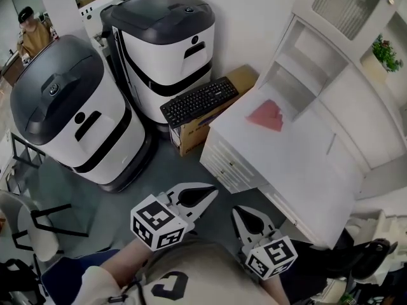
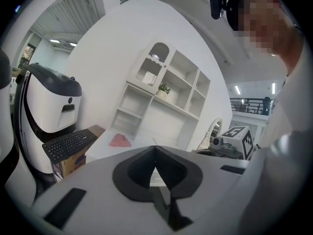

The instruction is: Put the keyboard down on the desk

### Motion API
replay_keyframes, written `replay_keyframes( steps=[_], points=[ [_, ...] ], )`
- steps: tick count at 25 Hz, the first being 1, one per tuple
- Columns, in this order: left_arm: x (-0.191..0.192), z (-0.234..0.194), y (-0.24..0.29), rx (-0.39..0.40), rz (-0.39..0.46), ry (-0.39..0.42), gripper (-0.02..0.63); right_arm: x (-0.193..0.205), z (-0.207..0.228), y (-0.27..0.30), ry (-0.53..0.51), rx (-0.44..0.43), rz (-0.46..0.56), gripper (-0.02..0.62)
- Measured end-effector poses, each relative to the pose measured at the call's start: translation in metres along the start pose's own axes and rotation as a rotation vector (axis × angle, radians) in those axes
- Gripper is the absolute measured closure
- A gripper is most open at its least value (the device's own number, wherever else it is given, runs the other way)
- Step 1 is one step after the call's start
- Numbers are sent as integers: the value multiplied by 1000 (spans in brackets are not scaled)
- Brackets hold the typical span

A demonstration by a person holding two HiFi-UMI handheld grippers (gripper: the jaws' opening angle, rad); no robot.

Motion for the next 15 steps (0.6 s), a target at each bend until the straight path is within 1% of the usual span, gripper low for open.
replay_keyframes(
  steps=[4, 12, 15],
  points=[
    [-1, -21, -6, -14, 8, -24, 595, 3, 2, 16, 4, 9, -39, 571],
    [-9, -63, -20, -51, 40, -79, 595, -2, 1, 45, -24, 8, -84, 571],
    [-15, -79, -26, -54, 50, -85, 595, -3, -1, 59, -22, 8, -103, 571]
  ],
)
Point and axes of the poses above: the fingertips, and each gripper's own axes: y forward along the fingers, z to its right, x out of its underside, the point moved 2 cm from there along -y, backward along the fingers, and after that the axes turned 8 degrees about z, right-handed, at the moved point
